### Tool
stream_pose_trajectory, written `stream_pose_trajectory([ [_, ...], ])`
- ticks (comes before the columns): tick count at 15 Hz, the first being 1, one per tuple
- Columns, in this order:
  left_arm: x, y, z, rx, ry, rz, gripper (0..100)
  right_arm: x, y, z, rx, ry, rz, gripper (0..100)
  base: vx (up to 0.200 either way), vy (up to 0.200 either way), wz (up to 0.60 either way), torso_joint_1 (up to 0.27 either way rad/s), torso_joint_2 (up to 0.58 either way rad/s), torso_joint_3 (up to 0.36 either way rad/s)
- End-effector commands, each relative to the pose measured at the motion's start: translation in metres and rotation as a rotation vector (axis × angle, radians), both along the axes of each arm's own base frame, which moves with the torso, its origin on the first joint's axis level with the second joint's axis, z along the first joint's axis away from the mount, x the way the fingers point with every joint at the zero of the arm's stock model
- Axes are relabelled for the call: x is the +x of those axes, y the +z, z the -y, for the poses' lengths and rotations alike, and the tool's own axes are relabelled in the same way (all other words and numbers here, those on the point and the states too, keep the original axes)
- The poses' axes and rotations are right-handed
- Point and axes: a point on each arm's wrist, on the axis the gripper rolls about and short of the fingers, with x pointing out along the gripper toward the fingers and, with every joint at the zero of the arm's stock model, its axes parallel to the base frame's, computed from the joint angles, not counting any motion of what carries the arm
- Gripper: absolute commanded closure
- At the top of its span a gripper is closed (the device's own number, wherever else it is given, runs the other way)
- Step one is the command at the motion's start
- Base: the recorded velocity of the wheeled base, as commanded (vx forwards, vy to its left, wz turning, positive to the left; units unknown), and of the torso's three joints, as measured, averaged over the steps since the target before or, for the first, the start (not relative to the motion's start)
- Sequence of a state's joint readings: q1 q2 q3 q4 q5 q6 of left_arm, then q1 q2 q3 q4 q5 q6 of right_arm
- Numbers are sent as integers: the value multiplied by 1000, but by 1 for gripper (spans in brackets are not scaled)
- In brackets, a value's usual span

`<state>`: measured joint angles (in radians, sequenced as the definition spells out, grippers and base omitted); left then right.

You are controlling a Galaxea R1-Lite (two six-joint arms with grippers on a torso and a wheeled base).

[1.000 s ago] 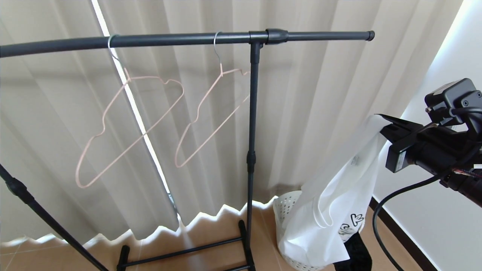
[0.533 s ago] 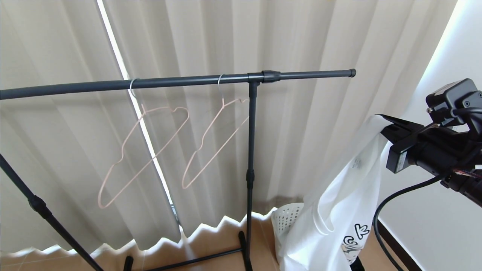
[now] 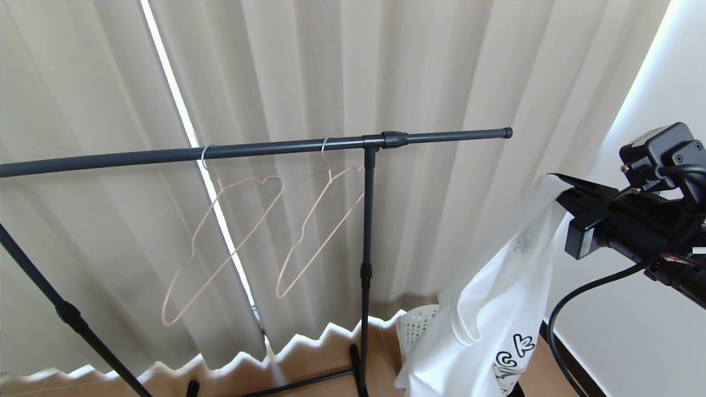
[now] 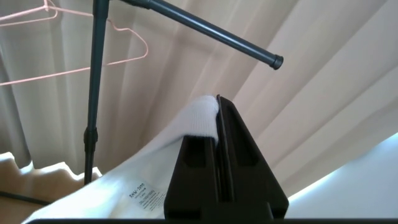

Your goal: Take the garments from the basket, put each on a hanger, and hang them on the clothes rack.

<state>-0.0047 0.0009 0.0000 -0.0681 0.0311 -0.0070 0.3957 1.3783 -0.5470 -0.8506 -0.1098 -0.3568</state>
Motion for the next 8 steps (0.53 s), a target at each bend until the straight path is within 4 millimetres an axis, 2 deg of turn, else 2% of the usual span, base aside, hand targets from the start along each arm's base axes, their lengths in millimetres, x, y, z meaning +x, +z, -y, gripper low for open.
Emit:
stream_pose_trajectory([
  [1,0,0,0,-1,1,0,0,-1,1,1,2,1,6,100,0,0,0,168,-369,-207],
  [8,0,0,0,-1,0,0,0,-3,-1,1,-3,2,-2,100,0,0,0,166,-353,-186],
])
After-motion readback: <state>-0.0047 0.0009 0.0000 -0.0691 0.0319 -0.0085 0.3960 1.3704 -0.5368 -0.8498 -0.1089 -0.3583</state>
